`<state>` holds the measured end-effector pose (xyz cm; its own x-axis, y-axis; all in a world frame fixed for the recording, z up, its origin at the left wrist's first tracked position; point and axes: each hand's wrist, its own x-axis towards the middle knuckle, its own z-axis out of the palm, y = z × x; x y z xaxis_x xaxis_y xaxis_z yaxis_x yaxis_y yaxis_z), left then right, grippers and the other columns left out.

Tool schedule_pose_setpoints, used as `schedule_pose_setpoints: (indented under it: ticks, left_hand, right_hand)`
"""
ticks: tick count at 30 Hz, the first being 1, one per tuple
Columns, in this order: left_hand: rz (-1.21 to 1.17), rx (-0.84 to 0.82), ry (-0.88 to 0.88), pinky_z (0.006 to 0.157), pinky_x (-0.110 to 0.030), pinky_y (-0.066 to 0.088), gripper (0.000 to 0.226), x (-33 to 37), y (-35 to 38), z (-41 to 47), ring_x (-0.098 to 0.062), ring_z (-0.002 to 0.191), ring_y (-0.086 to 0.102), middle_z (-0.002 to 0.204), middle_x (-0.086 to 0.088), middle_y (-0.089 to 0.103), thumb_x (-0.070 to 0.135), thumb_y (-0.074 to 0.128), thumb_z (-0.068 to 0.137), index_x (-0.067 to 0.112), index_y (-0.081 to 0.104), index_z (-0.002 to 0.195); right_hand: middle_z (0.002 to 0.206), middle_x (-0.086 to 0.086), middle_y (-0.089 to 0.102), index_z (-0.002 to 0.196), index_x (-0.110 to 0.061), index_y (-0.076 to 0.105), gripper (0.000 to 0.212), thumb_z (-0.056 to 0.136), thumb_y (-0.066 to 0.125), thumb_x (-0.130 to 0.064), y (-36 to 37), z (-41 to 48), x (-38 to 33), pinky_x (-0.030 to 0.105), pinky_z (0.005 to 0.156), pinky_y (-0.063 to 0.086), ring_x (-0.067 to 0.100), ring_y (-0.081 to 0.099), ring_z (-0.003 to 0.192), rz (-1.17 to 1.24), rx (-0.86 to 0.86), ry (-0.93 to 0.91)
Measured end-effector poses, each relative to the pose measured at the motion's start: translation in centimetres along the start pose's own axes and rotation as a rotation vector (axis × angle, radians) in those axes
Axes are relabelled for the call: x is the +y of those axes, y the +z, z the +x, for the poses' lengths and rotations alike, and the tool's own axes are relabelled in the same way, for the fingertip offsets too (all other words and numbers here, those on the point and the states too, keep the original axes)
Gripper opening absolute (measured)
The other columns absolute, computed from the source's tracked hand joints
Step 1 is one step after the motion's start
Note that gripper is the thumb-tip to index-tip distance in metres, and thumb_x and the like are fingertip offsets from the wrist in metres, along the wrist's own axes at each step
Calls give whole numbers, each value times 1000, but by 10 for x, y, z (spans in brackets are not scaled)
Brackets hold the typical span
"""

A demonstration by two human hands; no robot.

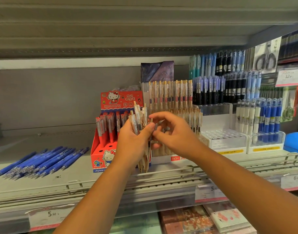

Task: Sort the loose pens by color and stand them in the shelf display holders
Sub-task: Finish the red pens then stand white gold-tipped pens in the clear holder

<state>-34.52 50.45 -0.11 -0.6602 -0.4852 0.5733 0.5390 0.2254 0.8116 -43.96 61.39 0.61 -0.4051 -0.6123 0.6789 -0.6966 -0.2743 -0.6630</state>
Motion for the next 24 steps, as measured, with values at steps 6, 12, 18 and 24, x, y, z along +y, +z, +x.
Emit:
schedule_pose_setpoints:
  ticks: [6, 12, 18, 24]
  left_hand:
    - [-22, 35, -37, 54, -24, 57, 14, -2, -1, 1, -12, 80, 74, 90, 6, 76, 15, 63, 95, 24, 65, 106]
    - [-7, 128, -39, 71, -50, 61, 8, -8, -4, 8, -26, 82, 74, 80, -4, 74, 18, 60, 97, 24, 65, 99]
    - [-104, 106, -80, 57, -36, 61, 5, -5, -2, 6, -25, 65, 71, 64, 3, 66, 18, 60, 97, 22, 60, 99]
    - [-10, 62, -113, 47, -30, 55, 5, -5, -1, 5, -16, 49, 57, 69, -2, 64, 21, 59, 98, 18, 59, 101]
  right_hand:
    - [98, 4, 66, 105, -15, 64, 30, 84, 70, 5, -2, 1, 4, 25, 65, 59, 7, 67, 85, 144, 30, 10]
    - [95, 9, 74, 104, -7, 60, 22, 86, 67, 3, -13, 1, 13, 32, 76, 60, 23, 73, 91, 283, 153, 49]
    - [86, -1, 71, 105, -9, 67, 20, 87, 68, -2, -35, 6, 19, 35, 69, 61, 22, 73, 81, 275, 419, 64]
    - [90, -4, 74, 114, -16, 67, 28, 88, 70, -5, -53, 13, 28, 22, 65, 58, 11, 73, 84, 174, 618, 28]
